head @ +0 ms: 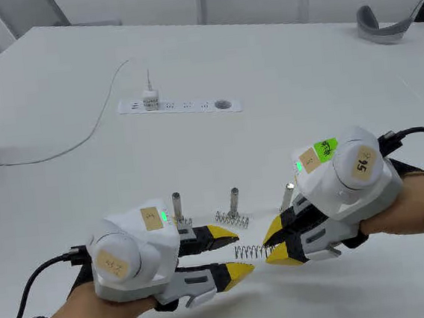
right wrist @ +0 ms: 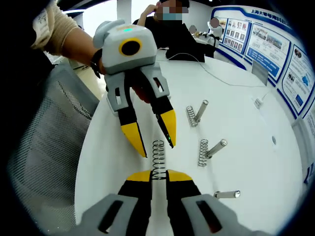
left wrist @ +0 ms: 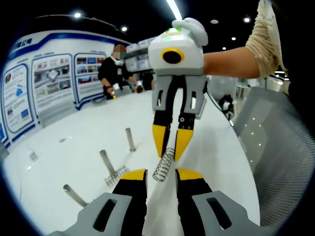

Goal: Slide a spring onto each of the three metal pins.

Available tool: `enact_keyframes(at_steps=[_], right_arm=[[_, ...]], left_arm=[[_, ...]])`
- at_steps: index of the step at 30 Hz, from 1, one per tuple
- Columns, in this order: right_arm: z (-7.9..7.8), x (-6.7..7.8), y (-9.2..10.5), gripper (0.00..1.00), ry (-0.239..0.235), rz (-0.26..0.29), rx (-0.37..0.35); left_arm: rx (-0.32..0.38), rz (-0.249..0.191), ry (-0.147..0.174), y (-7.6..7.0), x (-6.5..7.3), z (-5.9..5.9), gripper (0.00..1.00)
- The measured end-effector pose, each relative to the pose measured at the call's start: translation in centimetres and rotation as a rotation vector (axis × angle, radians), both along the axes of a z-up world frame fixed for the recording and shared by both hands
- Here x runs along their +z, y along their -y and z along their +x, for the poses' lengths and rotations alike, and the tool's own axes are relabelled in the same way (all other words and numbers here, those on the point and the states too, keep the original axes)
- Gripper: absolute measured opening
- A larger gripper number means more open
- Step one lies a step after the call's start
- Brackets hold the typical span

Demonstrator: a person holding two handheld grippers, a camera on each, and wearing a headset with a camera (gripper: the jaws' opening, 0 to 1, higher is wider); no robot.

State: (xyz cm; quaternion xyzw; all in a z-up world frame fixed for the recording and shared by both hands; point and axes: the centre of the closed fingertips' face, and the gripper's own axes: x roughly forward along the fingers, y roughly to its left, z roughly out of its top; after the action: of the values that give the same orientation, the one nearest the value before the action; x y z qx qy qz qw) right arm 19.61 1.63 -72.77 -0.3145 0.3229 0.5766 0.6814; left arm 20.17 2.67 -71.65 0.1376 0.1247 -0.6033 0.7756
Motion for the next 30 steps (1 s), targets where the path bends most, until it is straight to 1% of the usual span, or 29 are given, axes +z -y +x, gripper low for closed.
enact_keyframes(at_steps=[4,12,15,21,30], right_arm=[[-0.3,-0.1,0.0,0.12,-0.005,-0.001,0.012],[-0.6,0.1,-0.1,0.12,-0.023,0.008,0.026],[-0.6,0.7,-0.3,0.12,-0.041,0.034,0.018],[-0.6,1.7,-0.7,0.12,-0.059,0.075,0.004],[-0.8,2.4,-1.6,0.12,-0.058,0.108,-0.001]], left_arm=[[-0.018,0.006,0.011,0.2,0.0,-0.3,0.16],[-0.034,0.023,0.02,0.2,-0.4,-0.6,0.14],[-0.037,0.031,0.023,0.1,-0.6,-0.6,0.13],[-0.033,0.038,0.025,0.0,-0.8,-0.5,0.12],[-0.039,0.043,0.02,0.1,-1.0,-0.8,0.12]])
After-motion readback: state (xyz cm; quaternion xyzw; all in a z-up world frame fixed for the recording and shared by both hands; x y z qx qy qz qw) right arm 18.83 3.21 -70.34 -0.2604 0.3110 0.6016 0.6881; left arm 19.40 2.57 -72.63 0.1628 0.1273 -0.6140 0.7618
